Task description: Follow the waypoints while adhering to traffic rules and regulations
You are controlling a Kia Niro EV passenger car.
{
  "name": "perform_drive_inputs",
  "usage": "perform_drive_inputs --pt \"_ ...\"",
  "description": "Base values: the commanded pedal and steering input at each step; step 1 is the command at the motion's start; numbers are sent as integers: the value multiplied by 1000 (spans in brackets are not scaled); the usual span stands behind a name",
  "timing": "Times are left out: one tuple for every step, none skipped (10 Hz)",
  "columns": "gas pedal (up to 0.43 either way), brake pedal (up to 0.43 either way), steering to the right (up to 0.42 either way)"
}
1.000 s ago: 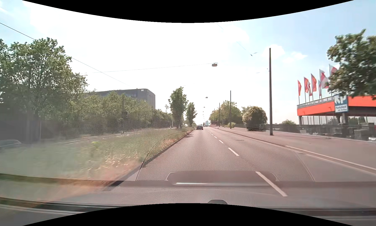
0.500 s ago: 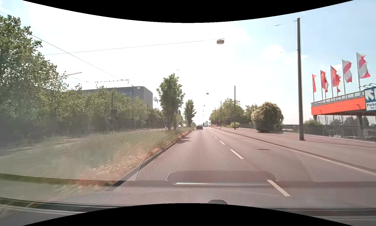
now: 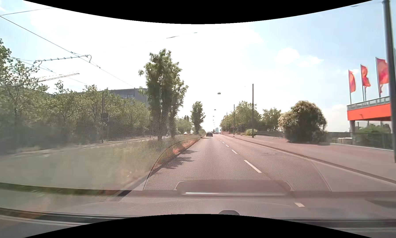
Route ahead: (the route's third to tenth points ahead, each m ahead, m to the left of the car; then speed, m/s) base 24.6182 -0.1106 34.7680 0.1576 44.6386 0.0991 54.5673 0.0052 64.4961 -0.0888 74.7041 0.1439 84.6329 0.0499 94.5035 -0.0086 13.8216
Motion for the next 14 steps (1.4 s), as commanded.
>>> perform_drive_inputs --pt "150 0 -1" --pt "150 0 -1" --pt "150 0 -1" --pt "150 0 -2" --pt "150 0 -2" --pt "150 0 -3" --pt "150 0 -3" --pt "150 0 -4" --pt "150 0 -5" --pt "150 0 -6" --pt "150 0 -6" --pt "150 0 -6" --pt "150 0 -6" --pt "150 0 -6"
